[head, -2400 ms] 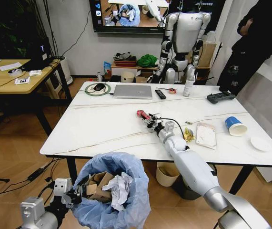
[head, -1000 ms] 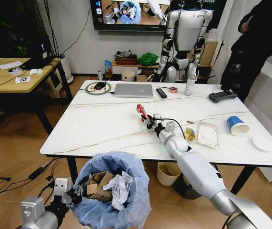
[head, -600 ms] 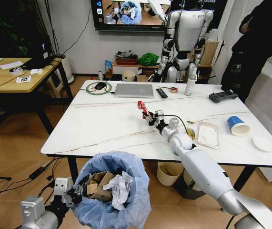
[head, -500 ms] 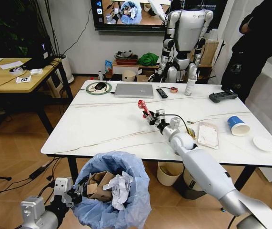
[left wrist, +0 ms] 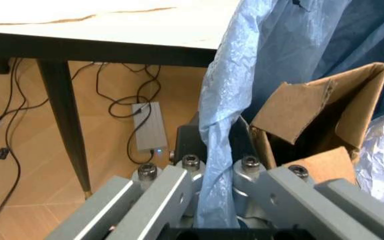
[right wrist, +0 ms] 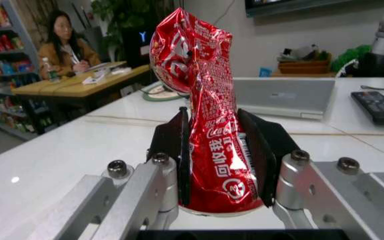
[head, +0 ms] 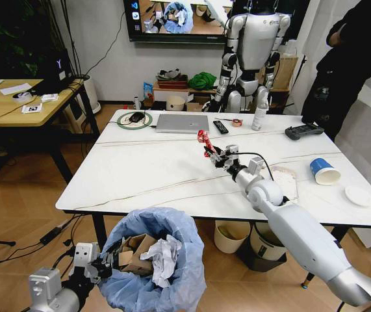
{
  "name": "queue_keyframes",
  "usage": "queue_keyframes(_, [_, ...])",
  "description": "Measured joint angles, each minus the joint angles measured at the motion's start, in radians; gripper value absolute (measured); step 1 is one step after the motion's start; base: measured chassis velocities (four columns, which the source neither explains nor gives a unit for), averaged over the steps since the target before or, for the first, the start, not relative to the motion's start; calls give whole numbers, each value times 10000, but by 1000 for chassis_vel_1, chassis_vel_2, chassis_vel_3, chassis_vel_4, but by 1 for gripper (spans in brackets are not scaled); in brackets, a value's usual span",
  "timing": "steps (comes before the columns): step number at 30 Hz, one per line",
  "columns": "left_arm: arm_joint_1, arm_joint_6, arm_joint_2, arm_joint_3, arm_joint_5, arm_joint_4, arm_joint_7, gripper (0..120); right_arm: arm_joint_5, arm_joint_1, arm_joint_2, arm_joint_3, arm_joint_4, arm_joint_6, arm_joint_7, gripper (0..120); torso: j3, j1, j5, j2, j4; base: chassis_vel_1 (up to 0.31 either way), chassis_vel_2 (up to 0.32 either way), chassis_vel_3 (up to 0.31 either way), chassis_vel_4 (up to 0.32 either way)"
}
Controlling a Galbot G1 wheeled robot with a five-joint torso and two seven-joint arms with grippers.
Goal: Pick up the trash bin and place the trash from the table into it.
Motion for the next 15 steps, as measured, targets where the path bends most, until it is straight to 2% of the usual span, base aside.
queue_keyframes(3, [8,0,5,1,1,0,-1,0,158,-33,-117,12,201,21,-25,23,0,0,0,0,0,0,0,0,0])
queue_keyframes(7, [9,7,57,18,-5,0,-16,0,935,-116,-650,-91,1433,196,-264,23,-1,0,-1,0,0,0,0,0,0])
queue_keyframes(9, [17,9,72,20,-5,0,-22,0,1030,-110,-726,-158,1627,235,-323,23,-1,0,-2,0,0,0,0,0,0])
queue_keyframes(15, [109,29,177,43,-25,0,-56,0,1681,306,-1112,-927,2595,542,-811,23,-1,0,-3,0,0,0,0,0,0])
